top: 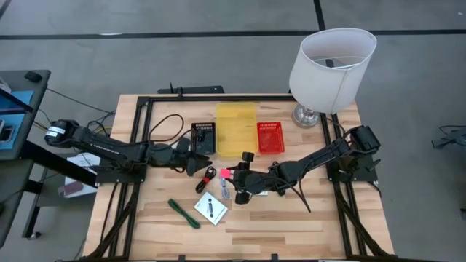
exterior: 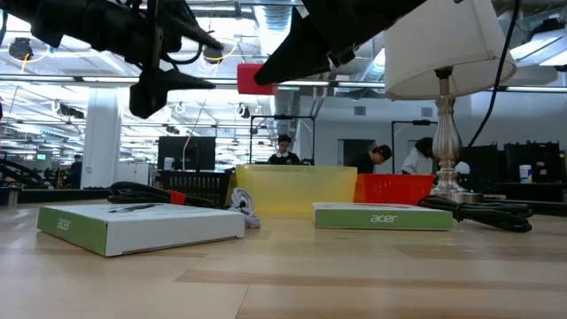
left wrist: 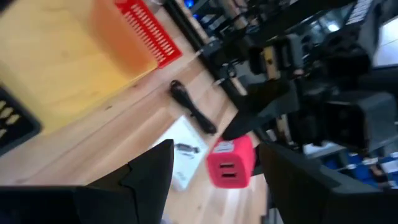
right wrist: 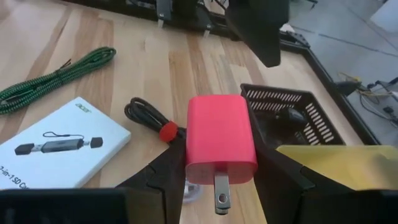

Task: Pick and place items into bin
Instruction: Put the pink charger adapter into the black bin

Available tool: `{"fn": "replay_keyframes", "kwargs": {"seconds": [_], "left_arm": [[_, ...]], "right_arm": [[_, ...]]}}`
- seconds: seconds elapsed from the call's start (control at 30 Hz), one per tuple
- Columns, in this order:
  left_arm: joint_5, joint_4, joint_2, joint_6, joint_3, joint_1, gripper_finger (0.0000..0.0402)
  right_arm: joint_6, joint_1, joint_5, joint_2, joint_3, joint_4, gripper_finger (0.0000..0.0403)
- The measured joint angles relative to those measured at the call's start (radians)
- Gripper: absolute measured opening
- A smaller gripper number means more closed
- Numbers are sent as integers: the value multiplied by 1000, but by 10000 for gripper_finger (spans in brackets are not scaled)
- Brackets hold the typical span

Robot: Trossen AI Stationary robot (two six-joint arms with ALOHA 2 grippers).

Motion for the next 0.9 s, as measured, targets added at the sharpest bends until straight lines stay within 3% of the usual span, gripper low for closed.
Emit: {"fn": "replay_keyframes", "kwargs": {"seconds": [0.47, 0.9], "left_arm": [[4, 128, 0, -27, 0, -1, 231], [-4, 132, 0, -112, 0, -1, 231]], "right_arm": [[-92, 0, 6, 0, 57, -8, 148], [-178, -8, 27, 0, 128, -60, 148]]}}
